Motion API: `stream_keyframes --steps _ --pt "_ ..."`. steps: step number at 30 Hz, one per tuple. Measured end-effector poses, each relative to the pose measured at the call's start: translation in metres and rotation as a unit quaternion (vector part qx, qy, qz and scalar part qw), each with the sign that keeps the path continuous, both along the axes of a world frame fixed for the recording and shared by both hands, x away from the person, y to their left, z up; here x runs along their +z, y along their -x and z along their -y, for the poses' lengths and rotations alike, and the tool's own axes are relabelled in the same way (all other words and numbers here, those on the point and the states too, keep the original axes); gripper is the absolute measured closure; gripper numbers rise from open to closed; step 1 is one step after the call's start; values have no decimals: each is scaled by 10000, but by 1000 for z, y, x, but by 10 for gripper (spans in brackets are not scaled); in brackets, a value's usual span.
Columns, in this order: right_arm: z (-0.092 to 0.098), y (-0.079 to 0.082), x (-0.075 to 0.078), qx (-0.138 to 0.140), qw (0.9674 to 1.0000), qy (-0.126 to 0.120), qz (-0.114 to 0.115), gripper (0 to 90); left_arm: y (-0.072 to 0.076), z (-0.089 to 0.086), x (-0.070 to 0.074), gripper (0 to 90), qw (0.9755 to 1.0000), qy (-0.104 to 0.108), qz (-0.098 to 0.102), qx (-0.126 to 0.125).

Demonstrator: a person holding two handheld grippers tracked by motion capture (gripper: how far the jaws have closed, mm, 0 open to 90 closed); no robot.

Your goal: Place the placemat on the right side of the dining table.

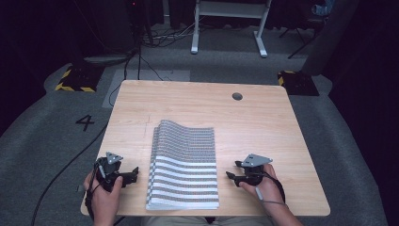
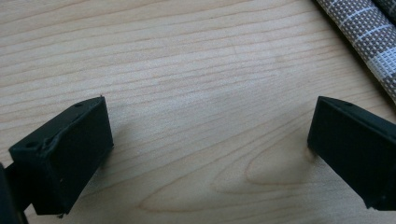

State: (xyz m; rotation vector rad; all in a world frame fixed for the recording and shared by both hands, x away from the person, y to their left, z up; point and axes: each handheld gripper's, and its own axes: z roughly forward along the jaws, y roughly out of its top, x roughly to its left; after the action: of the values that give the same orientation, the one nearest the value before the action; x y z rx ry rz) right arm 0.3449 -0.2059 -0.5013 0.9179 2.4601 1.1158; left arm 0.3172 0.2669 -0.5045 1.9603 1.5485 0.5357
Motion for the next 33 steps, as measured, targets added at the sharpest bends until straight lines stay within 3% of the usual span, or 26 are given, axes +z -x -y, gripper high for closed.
stream_keyframes --steps 8,11,16,17,18,21,22,24,25,27,28,29,33 --pt "0 -1 5 143 9999 69 -38 446 0 0 0 1 10000 9 -10 -9" --pt "-4 -1 16 284 9995 -79 -134 465 4 -2 0 2 10000 -10 9 -83" --pt "-15 -5 31 466 9989 -61 -70 459 9 -4 1 52 9999 -1 50 -143" --pt "-22 -6 39 418 9989 -82 -204 456 13 -5 4 159 9998 1 108 -186" --pt "-26 -7 43 428 9986 -92 -284 451 13 -5 4 205 9998 1 108 -186" --pt "-35 -12 51 529 9983 -49 -247 400 19 -5 5 136 9995 -122 127 -265" --pt "-44 -15 56 538 9978 13 -395 357 23 -6 5 174 9994 -114 93 -298" --pt "-49 -17 58 576 9973 15 -459 354 24 -7 4 157 9994 -109 92 -316" --pt "-60 -20 63 659 9964 96 -528 351 26 -7 4 155 9995 -81 99 -301" --pt "-65 -21 65 699 9961 170 -516 347 27 -8 2 154 9995 -18 137 -298" --pt "-77 -23 71 804 9953 328 -428 341 28 -10 1 149 9992 39 204 -333" --pt "-77 -23 71 804 9953 328 -428 341 28 -10 1 149 9992 39 204 -333" --pt "-106 -28 83 965 9939 343 -402 325 27 -10 1 141 9991 62 194 -380"
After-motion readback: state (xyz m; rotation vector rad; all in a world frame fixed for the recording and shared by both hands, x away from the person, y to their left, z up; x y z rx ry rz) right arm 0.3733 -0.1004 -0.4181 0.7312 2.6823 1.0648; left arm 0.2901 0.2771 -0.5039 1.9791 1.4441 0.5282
